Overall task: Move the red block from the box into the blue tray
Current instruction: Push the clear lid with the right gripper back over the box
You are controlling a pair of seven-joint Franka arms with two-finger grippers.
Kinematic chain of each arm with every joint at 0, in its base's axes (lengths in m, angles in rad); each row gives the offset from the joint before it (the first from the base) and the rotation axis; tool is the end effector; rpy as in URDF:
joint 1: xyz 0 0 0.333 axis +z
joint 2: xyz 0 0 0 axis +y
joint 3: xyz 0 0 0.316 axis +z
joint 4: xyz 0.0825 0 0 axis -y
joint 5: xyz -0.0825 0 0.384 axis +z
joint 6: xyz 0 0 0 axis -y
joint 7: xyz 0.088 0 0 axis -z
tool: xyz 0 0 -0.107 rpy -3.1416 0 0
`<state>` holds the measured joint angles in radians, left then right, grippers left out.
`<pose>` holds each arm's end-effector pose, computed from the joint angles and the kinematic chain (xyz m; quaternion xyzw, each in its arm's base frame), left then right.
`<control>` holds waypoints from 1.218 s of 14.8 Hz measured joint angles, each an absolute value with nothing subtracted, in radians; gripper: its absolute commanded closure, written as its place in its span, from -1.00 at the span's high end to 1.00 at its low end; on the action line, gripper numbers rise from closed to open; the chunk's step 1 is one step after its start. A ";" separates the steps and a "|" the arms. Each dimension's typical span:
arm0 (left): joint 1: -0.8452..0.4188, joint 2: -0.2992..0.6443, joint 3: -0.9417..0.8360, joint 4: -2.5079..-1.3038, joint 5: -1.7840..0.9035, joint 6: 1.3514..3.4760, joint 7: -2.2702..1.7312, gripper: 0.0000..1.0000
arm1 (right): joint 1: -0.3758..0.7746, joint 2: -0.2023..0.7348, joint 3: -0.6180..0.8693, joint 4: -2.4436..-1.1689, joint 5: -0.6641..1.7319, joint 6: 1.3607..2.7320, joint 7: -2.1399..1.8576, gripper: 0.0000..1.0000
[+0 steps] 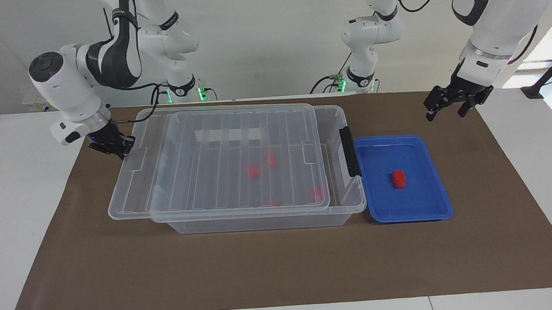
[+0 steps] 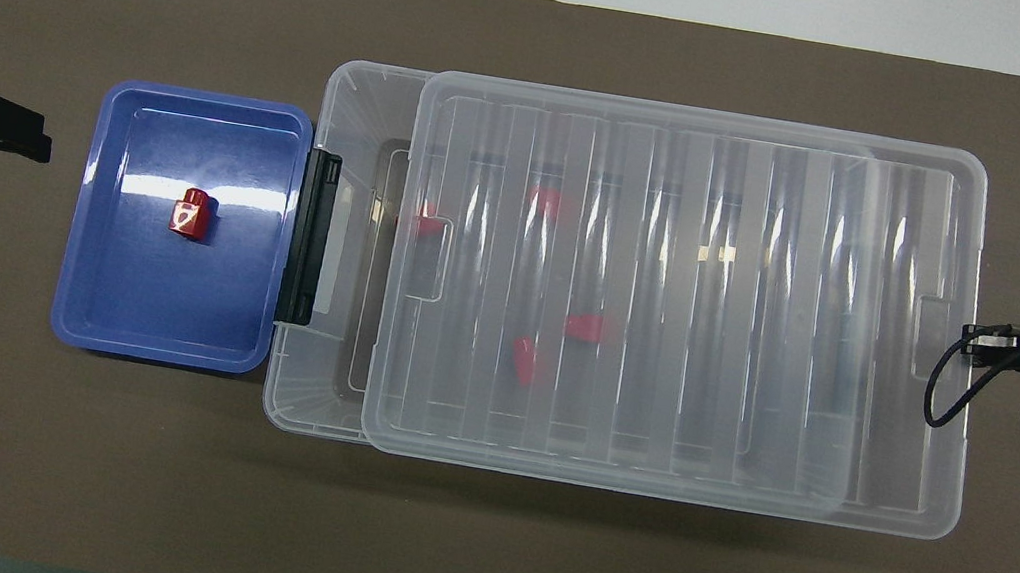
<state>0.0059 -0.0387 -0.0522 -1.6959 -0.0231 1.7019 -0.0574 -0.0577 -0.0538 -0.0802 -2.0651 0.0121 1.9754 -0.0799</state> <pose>0.5519 -0.0283 0.5980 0.9997 0.0068 0.0217 0.0116 0.5270 -0.0728 0.4537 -0.9993 0.0314 0.0171 0.0096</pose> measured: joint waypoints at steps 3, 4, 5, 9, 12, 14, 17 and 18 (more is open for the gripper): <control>0.006 -0.039 -0.052 -1.696 -0.023 1.702 -0.057 1.00 | -0.045 -0.055 -0.080 -2.066 0.013 1.976 -0.056 -1.00; 0.006 -0.039 -0.052 -1.696 -0.023 1.702 -0.057 1.00 | -0.040 -0.055 -0.079 -2.066 0.013 1.976 -0.049 -1.00; 0.006 -0.039 -0.052 -1.696 -0.023 1.702 -0.057 1.00 | -0.035 -0.055 -0.079 -2.066 0.013 1.976 -0.045 -1.00; 0.006 -0.039 -0.052 -1.696 -0.023 1.702 -0.057 1.00 | -0.015 -0.055 -0.079 -2.067 0.013 1.977 -0.006 -1.00; 0.006 -0.039 -0.052 -1.696 -0.023 1.701 -0.057 1.00 | -0.003 -0.057 -0.079 -2.068 0.013 1.977 0.015 -1.00; 0.006 -0.039 -0.052 -1.696 -0.023 1.701 -0.057 1.00 | 0.008 -0.058 -0.079 -2.071 0.014 1.977 0.030 -1.00; 0.006 -0.039 -0.052 -1.696 -0.023 1.701 -0.057 1.00 | 0.013 -0.058 -0.078 -2.084 0.014 1.978 0.042 -1.00; 0.006 -0.039 -0.052 -1.696 -0.023 1.701 -0.057 1.00 | 0.013 -0.058 -0.078 -2.089 0.014 1.979 0.045 -1.00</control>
<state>0.0059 -0.0387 -0.0522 -1.6959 -0.0231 1.7015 -0.0574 0.0134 -0.0576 -0.0782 -2.0890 0.0140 1.9794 0.0453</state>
